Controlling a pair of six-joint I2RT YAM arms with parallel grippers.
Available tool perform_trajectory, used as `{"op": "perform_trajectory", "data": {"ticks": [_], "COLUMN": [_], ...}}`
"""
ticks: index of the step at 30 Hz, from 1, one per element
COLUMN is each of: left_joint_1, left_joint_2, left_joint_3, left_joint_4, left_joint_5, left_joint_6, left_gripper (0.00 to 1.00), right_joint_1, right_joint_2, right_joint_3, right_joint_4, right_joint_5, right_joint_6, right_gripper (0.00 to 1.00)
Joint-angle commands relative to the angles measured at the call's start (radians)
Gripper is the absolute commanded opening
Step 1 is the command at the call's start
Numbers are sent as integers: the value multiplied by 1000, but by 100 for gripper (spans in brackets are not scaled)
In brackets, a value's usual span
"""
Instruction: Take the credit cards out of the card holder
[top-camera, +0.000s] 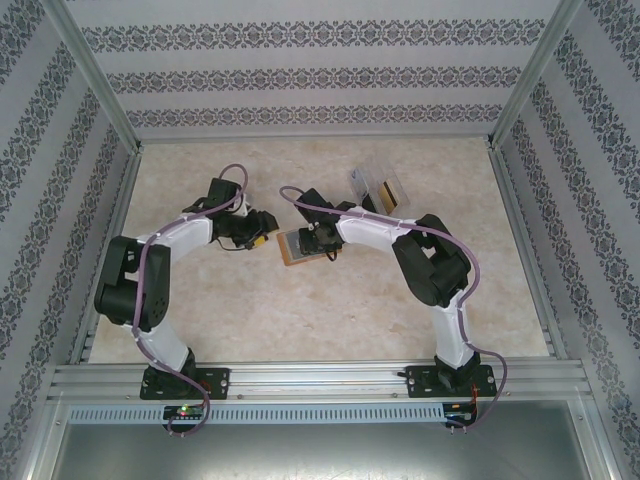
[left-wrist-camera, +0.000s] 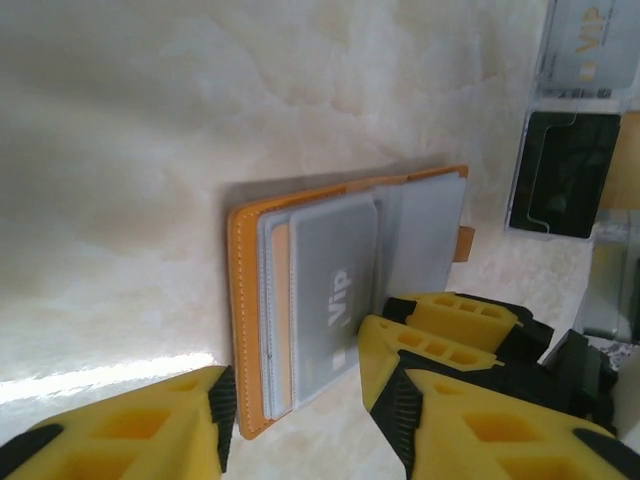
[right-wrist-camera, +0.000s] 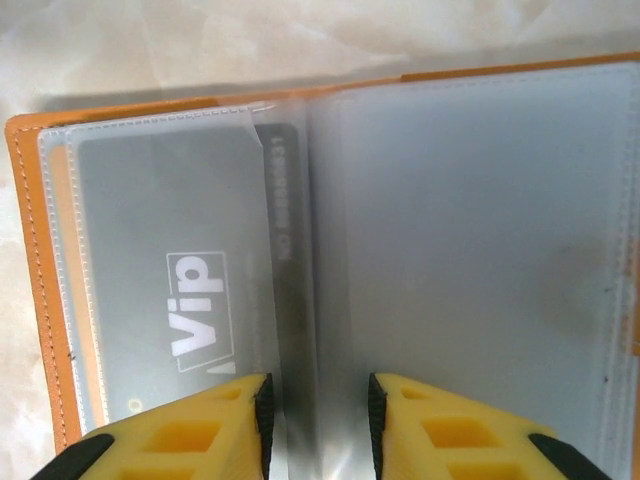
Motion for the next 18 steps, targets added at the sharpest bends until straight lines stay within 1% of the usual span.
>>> {"op": "perform_trajectory", "data": {"ticks": [1, 5, 12, 18], "left_joint_1": [-29, -50, -53, -53], "left_joint_2": [38, 77, 152, 190], "left_joint_3": [31, 45, 79, 96], "left_joint_4": [59, 71, 78, 54], "left_joint_5": [41, 46, 88, 75], "left_joint_6": [-20, -20, -7, 7], "left_gripper": [41, 38, 37, 38], "right_joint_1": [-16, -23, -24, -28], "right_joint_2": [25, 22, 20, 16], "right_joint_3": [-35, -44, -56, -65], "right_joint_4": [0, 8, 20, 29], "right_joint_5": [-20, -40, -49, -65], "right_joint_6": [28, 30, 38, 43], "right_gripper": [32, 30, 30, 30]}}
